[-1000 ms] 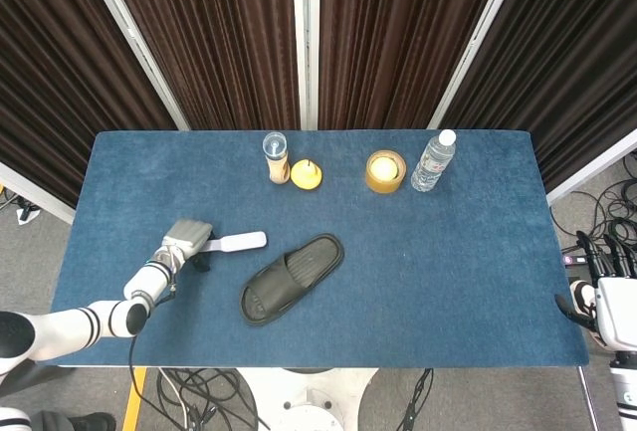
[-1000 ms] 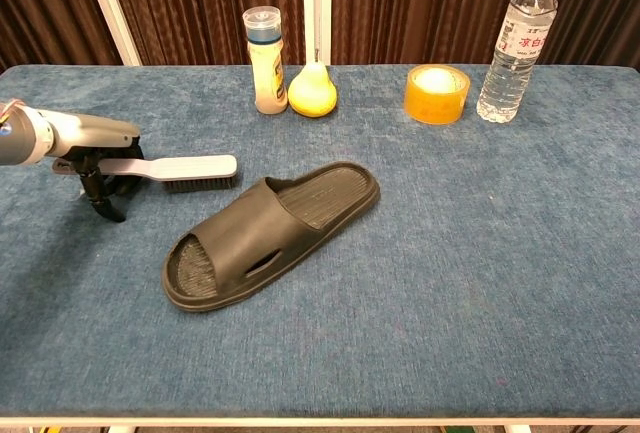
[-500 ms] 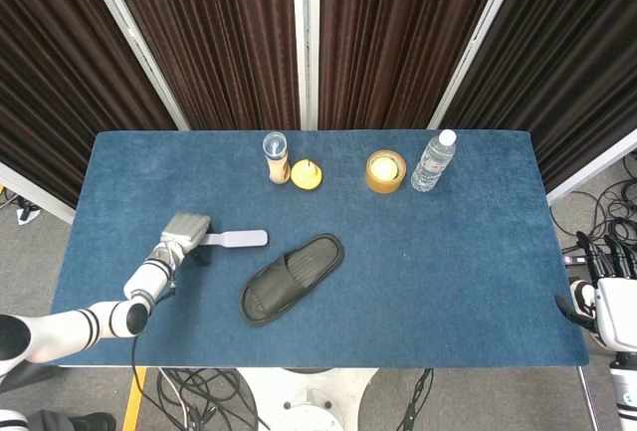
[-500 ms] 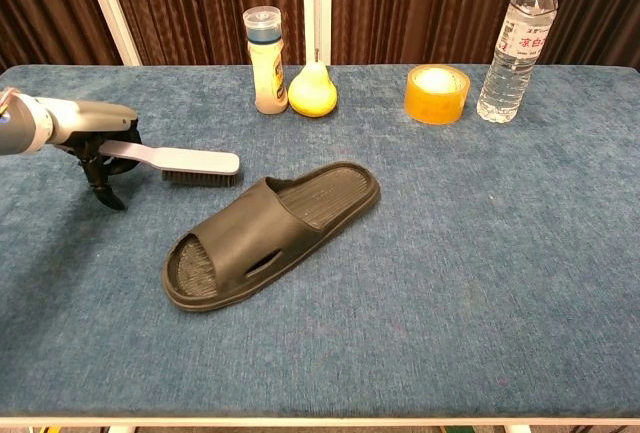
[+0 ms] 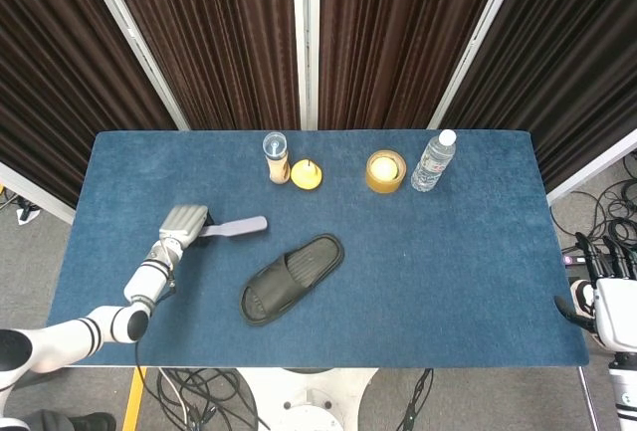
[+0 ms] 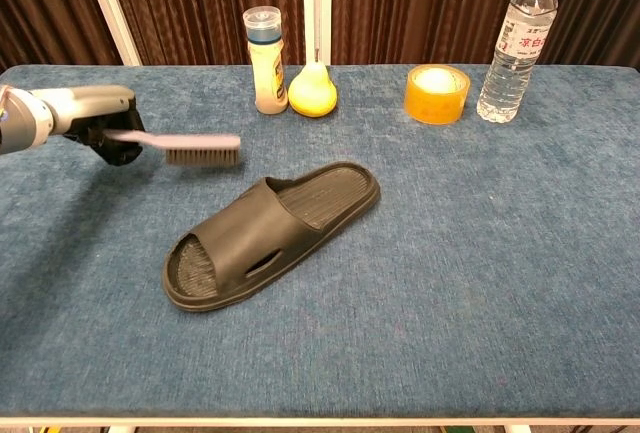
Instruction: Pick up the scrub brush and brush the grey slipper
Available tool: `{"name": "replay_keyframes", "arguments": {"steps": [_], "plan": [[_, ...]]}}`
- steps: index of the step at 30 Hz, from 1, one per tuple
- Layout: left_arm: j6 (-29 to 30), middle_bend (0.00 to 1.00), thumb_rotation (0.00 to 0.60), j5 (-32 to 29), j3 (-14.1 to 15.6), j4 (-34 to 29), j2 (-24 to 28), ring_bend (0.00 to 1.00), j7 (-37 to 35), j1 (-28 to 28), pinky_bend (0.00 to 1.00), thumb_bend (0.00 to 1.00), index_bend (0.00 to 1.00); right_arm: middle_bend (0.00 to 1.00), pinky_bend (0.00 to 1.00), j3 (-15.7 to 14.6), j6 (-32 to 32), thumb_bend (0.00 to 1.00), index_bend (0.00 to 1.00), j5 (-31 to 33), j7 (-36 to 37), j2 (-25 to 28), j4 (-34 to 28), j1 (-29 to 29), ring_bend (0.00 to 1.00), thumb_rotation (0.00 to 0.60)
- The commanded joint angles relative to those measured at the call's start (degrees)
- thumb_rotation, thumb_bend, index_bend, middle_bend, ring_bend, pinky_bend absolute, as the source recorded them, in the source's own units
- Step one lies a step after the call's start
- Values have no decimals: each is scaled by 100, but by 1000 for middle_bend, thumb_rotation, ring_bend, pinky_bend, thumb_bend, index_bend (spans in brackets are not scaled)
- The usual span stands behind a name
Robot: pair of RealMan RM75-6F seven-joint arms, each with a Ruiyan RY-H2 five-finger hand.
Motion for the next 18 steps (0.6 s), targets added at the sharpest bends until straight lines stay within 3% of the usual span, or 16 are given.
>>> {"name": "replay_keyframes", "arguments": {"steps": [1,5,9,14,18], "plan": [[465,1000,600,861,-249,306,-271,1000,-1285,450,1000,687,1000,195,76,1,-13,114,36,4,-13,1,-10,9,30,600],[1368,1000,600,1872,-378,608,-488,1000,-2851,809,1000,707,1000,200,76,-12,-69,114,36,-12,-59,23,-69,39,30,600],[2294,1000,600,2844,-133,1071,-665,1000,-3882,1038,1000,717,1000,215,74,-75,-348,116,35,-129,-57,100,-208,191,30,600],[3565,1000,600,3853,265,1662,-908,1000,-4498,1304,1000,720,1000,220,86,-149,-1216,127,35,-541,239,314,-464,787,30,600],[4244,1000,600,4369,521,1998,-1072,1000,-4435,1449,1000,715,1000,216,87,-43,-2063,126,35,-890,173,300,-619,1542,30,600]]}}
